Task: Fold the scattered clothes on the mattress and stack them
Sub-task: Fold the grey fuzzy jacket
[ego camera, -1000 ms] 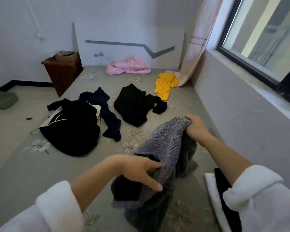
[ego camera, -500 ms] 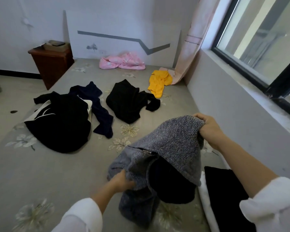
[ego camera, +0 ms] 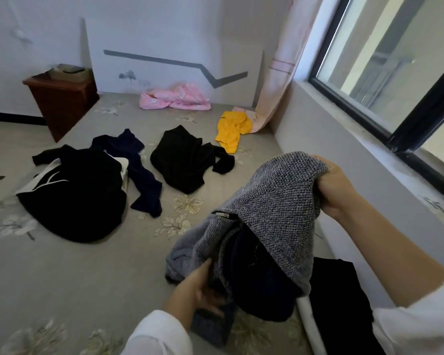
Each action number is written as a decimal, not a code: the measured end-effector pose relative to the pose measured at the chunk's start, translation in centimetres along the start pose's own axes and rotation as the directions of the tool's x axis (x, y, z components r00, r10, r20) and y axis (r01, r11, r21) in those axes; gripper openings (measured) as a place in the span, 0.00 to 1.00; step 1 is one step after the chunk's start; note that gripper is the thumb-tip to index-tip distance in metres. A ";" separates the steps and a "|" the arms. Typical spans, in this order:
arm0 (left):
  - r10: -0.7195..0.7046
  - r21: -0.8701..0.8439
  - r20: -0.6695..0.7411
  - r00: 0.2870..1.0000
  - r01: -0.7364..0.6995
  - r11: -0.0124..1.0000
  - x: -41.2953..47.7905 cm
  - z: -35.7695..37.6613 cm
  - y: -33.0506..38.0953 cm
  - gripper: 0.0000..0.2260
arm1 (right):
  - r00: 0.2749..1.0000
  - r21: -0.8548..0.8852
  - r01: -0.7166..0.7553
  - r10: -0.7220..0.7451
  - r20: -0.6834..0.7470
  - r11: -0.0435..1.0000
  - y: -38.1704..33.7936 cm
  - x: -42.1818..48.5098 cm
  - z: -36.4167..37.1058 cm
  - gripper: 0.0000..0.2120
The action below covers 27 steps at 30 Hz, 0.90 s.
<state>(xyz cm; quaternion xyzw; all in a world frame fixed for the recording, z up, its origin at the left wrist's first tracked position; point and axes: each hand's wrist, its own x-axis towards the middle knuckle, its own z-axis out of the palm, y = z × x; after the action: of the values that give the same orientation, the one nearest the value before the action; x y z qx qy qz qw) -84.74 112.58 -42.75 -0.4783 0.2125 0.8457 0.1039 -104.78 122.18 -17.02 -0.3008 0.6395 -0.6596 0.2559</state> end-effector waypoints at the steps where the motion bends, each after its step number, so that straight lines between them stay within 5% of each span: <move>1: 0.043 -0.063 0.023 0.999 -0.041 0.997 0.1 0.8 -0.3 0.23 | 1.000 0.013 0.000 0.000 0.002 1.000 -0.2 0.0 -0.1 0.08; 6: 0.290 -0.178 -0.210 0.934 -0.328 0.928 -1.6 0.6 2.8 0.17 | 0.986 -0.114 0.027 -0.045 -0.160 0.993 -1.2 0.2 -3.3 0.11; 9: 0.428 -0.155 -0.215 0.878 -0.463 0.873 -5.2 -0.9 7.5 0.21 | 0.938 -0.162 -0.056 -0.004 -0.348 0.985 0.0 0.2 -6.4 0.14; 14: 0.626 -0.058 -0.273 0.731 -0.662 0.747 -12.6 0.0 14.4 0.19 | 0.886 -0.196 -0.159 0.052 -0.460 0.968 2.1 -0.3 -7.6 0.15; 21: 0.789 0.108 -0.173 0.589 -0.785 0.610 -23.0 1.7 18.8 0.03 | 0.917 -0.233 0.008 -0.100 -0.387 0.972 -2.2 0.5 -7.9 0.14; 25: 0.894 0.201 -0.178 0.411 -0.874 0.442 -26.7 2.1 20.9 0.03 | 0.940 -0.071 0.078 -0.097 -0.327 0.994 -4.5 2.4 -7.8 0.07; 27: 0.912 0.284 -0.211 0.352 -0.870 0.402 -27.1 1.9 21.9 0.03 | 0.942 -0.269 0.035 -0.122 -0.313 0.962 -4.5 3.6 -7.3 0.07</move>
<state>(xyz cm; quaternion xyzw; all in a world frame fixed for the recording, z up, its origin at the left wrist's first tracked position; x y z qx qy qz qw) -80.32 94.74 -13.05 -0.4134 0.5037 0.6560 -0.3810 -112.33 124.86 -12.28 -0.2437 0.7414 -0.6203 0.0781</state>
